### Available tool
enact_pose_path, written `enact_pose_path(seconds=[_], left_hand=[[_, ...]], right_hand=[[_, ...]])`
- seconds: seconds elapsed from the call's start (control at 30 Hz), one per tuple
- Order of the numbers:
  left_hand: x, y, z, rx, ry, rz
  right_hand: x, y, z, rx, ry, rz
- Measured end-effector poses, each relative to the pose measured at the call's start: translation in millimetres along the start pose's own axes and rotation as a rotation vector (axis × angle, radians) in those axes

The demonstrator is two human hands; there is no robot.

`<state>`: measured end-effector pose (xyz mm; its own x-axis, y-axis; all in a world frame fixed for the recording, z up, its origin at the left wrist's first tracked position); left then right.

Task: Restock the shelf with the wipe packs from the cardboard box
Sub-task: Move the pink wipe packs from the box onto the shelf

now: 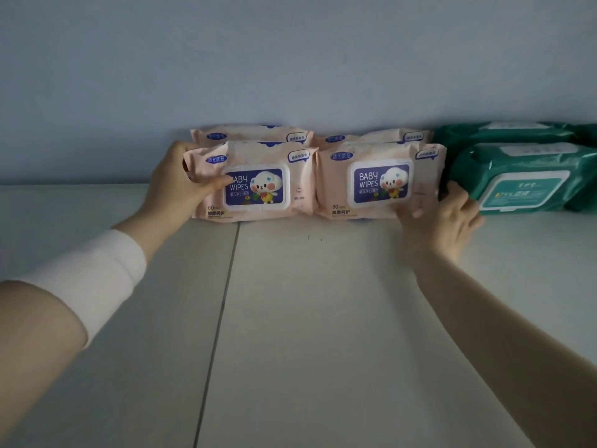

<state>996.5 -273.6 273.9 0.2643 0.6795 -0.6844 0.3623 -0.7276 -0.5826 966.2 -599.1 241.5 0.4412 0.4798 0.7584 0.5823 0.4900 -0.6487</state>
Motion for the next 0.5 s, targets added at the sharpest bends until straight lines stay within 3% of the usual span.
enact_pose_path(seconds=[0.07, 0.17, 0.27, 0.37, 0.5], left_hand=[[-9.3, -2.7, 10.6, -0.040, 0.117, -0.193], [-30.5, -8.9, 36.4, -0.045, 0.252, -0.433], [-59.1, -5.5, 73.8, 0.131, 0.469, -0.557], [-97.6, 6.9, 116.9, 0.432, 0.647, -0.665], [-161.4, 13.4, 173.8, 0.673, 0.758, -0.732]], right_hand=[[1.7, -6.2, 21.6, -0.018, -0.071, 0.084], [-4.0, -24.7, 56.9, 0.034, -0.320, 0.258], [-21.0, -59.1, 92.1, 0.091, -0.532, 0.513], [-49.9, -104.5, 123.9, 0.138, -0.525, 0.732], [-91.4, -180.9, 160.8, 0.148, -0.350, 0.902]])
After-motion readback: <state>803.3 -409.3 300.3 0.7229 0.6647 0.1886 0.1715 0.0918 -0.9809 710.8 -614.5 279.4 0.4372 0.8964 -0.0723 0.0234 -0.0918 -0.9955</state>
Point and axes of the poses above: each hand's wrist, its own z-axis away from the middle knuckle, its own y-axis out of the palm, x = y × z, the point moved 2 cm from there along -z, towards the middle knuckle, and after that the axes turned 11 degrees about y, right-handed, at the moved point
